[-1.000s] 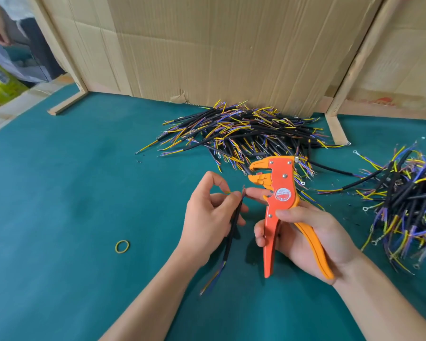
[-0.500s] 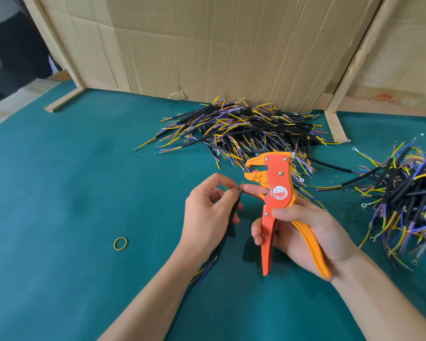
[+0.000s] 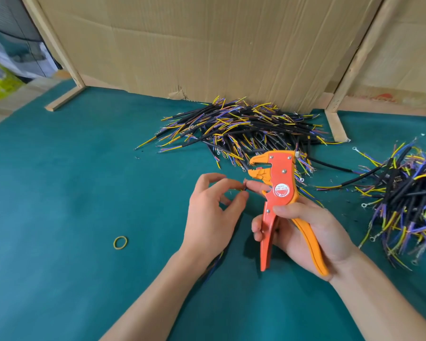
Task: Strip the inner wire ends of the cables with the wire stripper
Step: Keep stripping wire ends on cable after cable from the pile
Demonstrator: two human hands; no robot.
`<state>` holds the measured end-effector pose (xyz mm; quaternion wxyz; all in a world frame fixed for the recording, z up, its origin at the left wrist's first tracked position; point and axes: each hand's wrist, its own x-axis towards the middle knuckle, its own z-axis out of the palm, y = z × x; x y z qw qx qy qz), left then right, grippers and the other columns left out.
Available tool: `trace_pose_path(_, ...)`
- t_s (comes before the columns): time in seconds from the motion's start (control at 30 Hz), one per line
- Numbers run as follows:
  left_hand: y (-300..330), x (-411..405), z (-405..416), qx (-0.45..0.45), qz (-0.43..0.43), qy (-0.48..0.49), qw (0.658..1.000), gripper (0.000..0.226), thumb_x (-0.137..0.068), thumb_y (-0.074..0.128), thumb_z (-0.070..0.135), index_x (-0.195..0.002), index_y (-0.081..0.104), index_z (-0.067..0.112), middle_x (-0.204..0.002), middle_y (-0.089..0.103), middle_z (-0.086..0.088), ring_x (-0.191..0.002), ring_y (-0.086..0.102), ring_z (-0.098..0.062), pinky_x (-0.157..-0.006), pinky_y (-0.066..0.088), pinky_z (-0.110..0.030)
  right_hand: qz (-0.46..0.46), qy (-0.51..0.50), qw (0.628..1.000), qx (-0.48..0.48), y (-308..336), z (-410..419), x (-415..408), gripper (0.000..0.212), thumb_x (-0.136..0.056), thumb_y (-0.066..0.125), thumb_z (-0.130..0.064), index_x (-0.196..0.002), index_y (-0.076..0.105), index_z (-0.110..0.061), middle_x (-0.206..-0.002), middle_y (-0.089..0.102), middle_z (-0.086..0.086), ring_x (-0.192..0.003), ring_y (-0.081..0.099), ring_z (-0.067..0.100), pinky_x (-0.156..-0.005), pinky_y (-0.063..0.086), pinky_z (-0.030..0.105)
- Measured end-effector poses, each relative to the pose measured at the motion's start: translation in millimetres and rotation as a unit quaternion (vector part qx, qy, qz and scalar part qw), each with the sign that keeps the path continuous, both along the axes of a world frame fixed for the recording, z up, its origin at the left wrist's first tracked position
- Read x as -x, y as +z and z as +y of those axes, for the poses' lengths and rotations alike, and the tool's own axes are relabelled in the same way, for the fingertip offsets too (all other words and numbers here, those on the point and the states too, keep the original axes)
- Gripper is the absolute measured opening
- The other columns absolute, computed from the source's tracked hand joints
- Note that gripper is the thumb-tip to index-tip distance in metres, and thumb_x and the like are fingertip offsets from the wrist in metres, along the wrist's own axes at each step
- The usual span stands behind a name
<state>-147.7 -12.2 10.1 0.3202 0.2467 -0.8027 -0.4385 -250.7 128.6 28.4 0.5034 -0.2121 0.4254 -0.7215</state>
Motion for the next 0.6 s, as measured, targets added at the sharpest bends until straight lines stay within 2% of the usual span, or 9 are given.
trace_pose_path(0.07, -1.0, 0.2, -0.4, 0.036, -0.001, -0.009, 0.999, 0.008, -0.093, 0.069, 0.02, -0.097, 0.074, 0.024, -0.098, 0.064, 0.012, -0.079, 0.06, -0.006, -0.067, 0.041, -0.008, -0.003, 0.003, 1.0, 0.001, -0.6, -0.2, 0.3, 0.063, -0.072, 0.072, -0.016, -0.134, 0.064, -0.006, -0.108, 0.07, 0.015, -0.077, 0.062, 0.033, -0.069, 0.055, 0.039)
trace_pose_path(0.17, -2.5, 0.6, -0.5, 0.106, -0.015, -0.023, 0.994, 0.01, -0.096, 0.062, 0.021, -0.097, 0.072, 0.021, -0.083, 0.065, 0.009, -0.076, 0.058, -0.01, -0.065, 0.04, -0.014, -0.006, 0.002, 1.0, 0.005, -0.1, 0.4, 0.5, 0.062, -0.073, 0.071, -0.016, -0.134, 0.064, -0.005, -0.131, 0.066, 0.015, -0.077, 0.062, 0.033, -0.071, 0.054, 0.04)
trace_pose_path(0.3, -5.5, 0.4, -4.1, 0.139, -0.011, -0.016, 0.99, 0.01, -0.098, 0.062, 0.016, -0.1, 0.072, 0.017, -0.082, 0.065, 0.005, -0.075, 0.055, -0.011, -0.067, 0.044, -0.024, -0.007, 0.005, 1.0, -0.002, 0.0, 0.6, 1.7, 0.062, -0.073, 0.071, -0.012, -0.134, 0.063, -0.004, -0.136, 0.061, 0.023, -0.077, 0.063, 0.034, -0.071, 0.054, 0.041)
trace_pose_path(0.4, -4.6, 0.6, -6.5, 0.105, -0.008, 0.0, 0.994, 0.01, -0.098, 0.062, 0.017, -0.097, 0.072, 0.019, -0.078, 0.065, 0.01, -0.07, 0.056, -0.008, -0.064, 0.041, -0.015, -0.002, 0.013, 1.0, -0.004, -0.5, 0.9, 1.9, 0.057, -0.079, 0.061, -0.004, -0.136, 0.061, -0.003, -0.141, 0.06, 0.019, -0.079, 0.064, 0.035, -0.072, 0.054, 0.042)
trace_pose_path(0.47, -3.9, 0.8, -7.0, 0.045, -0.001, -0.005, 0.999, 0.011, -0.098, 0.062, 0.016, -0.092, 0.07, 0.021, -0.072, 0.064, 0.014, -0.06, 0.059, -0.008, -0.057, 0.039, -0.011, 0.001, 0.015, 1.0, -0.006, -0.5, 1.4, 1.4, 0.055, -0.08, 0.059, -0.003, -0.135, 0.062, -0.003, -0.141, 0.059, 0.018, -0.079, 0.065, 0.036, -0.072, 0.055, 0.043)
trace_pose_path(0.53, -3.1, 0.6, -7.3, -0.021, 0.008, -0.012, 1.0, 0.014, -0.098, 0.061, 0.015, -0.088, 0.067, 0.023, -0.073, 0.064, 0.015, -0.049, 0.062, -0.01, -0.047, 0.039, -0.012, -0.005, 0.013, 1.0, -0.015, 0.3, 2.2, 0.9, 0.054, -0.079, 0.06, -0.003, -0.132, 0.065, -0.003, -0.137, 0.059, 0.025, -0.078, 0.065, 0.037, -0.071, 0.055, 0.043)
trace_pose_path(0.6, -1.9, -0.5, -8.3, -0.063, 0.021, -0.008, 0.998, 0.014, -0.098, 0.061, 0.015, -0.088, 0.067, 0.023, -0.074, 0.064, 0.014, -0.046, 0.064, -0.014, -0.04, 0.039, -0.016, -0.014, 0.004, 0.999, -0.029, 1.1, 2.6, 1.0, 0.053, -0.079, 0.063, -0.004, -0.133, 0.064, -0.003, -0.135, 0.062, 0.025, -0.079, 0.066, 0.038, -0.071, 0.057, 0.044)
